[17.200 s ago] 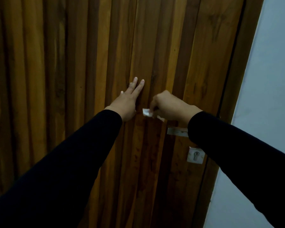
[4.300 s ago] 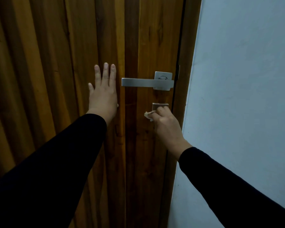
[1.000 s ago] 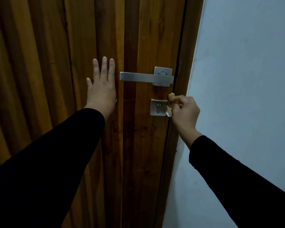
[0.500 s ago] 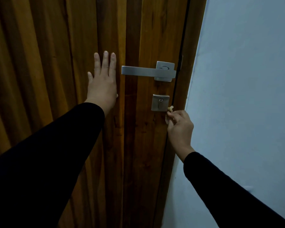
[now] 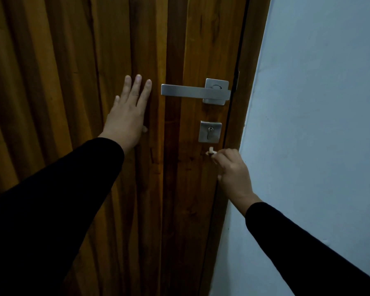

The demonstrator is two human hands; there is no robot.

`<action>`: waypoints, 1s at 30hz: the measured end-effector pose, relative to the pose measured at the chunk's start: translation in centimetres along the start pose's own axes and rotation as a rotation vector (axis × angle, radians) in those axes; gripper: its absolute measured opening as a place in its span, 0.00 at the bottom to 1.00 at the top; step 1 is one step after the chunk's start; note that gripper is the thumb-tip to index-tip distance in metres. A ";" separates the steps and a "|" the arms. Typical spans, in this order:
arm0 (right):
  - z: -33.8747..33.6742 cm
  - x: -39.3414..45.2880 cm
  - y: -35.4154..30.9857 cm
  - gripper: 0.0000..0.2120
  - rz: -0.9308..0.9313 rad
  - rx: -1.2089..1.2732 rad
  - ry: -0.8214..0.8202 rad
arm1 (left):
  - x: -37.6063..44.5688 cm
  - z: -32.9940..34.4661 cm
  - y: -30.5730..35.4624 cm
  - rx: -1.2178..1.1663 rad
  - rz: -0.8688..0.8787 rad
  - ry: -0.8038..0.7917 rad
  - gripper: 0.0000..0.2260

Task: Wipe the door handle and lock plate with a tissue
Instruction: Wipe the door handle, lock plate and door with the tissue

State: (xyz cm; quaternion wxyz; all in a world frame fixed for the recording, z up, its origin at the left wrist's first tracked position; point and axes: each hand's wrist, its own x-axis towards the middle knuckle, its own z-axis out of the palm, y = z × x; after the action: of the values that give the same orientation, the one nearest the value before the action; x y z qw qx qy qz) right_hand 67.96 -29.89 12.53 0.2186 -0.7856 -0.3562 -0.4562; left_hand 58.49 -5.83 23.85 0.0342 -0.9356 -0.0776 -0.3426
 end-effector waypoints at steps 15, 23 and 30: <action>1.7 -0.1 0.3 0.08 -0.143 -0.063 0.056 | -1.2 1.2 -1.8 0.192 0.064 0.006 0.51; 3.1 -3.2 0.1 0.06 -0.213 -0.117 -0.132 | -1.8 1.3 -1.9 0.158 0.053 0.012 0.45; 0.8 0.0 -0.7 0.10 -0.258 -0.070 -0.063 | -1.9 1.2 -1.7 0.182 0.043 0.024 0.44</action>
State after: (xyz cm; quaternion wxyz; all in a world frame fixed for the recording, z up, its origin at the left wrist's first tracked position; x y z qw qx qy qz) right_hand 67.82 -28.92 12.16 0.1194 -0.7545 -0.4447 -0.4676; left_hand 57.54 -4.21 21.67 0.1272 -0.9260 -0.0879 -0.3445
